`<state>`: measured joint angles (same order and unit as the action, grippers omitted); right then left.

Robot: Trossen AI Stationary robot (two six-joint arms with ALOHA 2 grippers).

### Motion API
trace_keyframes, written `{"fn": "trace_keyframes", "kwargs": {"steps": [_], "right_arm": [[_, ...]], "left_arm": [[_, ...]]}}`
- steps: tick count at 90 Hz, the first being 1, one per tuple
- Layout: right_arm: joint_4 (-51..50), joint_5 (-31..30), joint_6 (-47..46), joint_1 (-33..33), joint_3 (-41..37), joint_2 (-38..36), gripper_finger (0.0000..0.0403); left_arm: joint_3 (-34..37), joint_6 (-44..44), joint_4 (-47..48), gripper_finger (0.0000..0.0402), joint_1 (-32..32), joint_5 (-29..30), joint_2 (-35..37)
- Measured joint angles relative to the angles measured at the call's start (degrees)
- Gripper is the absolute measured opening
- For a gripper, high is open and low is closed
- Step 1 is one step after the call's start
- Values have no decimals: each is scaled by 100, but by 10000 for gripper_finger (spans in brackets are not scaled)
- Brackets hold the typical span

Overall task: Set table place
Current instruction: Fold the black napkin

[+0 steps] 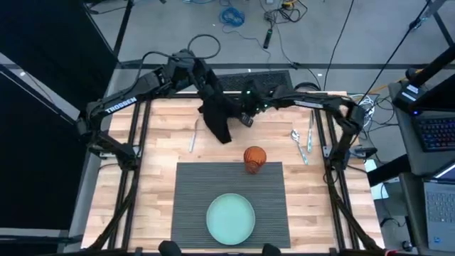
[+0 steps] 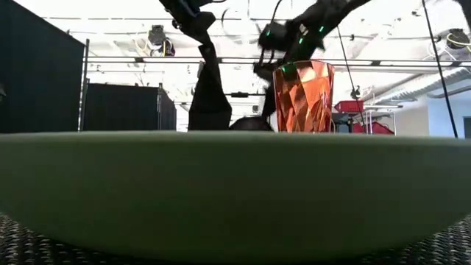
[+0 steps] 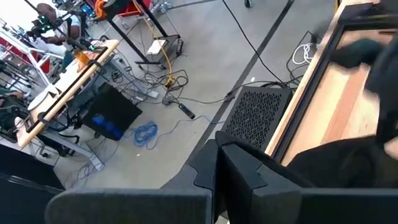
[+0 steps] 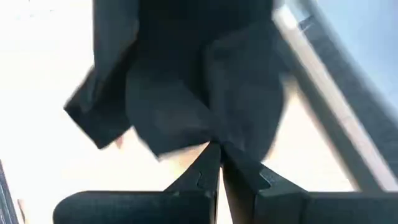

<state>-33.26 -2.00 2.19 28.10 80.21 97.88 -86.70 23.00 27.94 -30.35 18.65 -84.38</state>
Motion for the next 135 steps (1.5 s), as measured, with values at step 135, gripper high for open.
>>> {"fn": "trace_keyframes", "kwargs": {"steps": [135], "right_arm": [[-1160,-1542,280,-323,1843,-2740,0]], "left_arm": [[-1292,-26,1204,0,1690,490,817]]}}
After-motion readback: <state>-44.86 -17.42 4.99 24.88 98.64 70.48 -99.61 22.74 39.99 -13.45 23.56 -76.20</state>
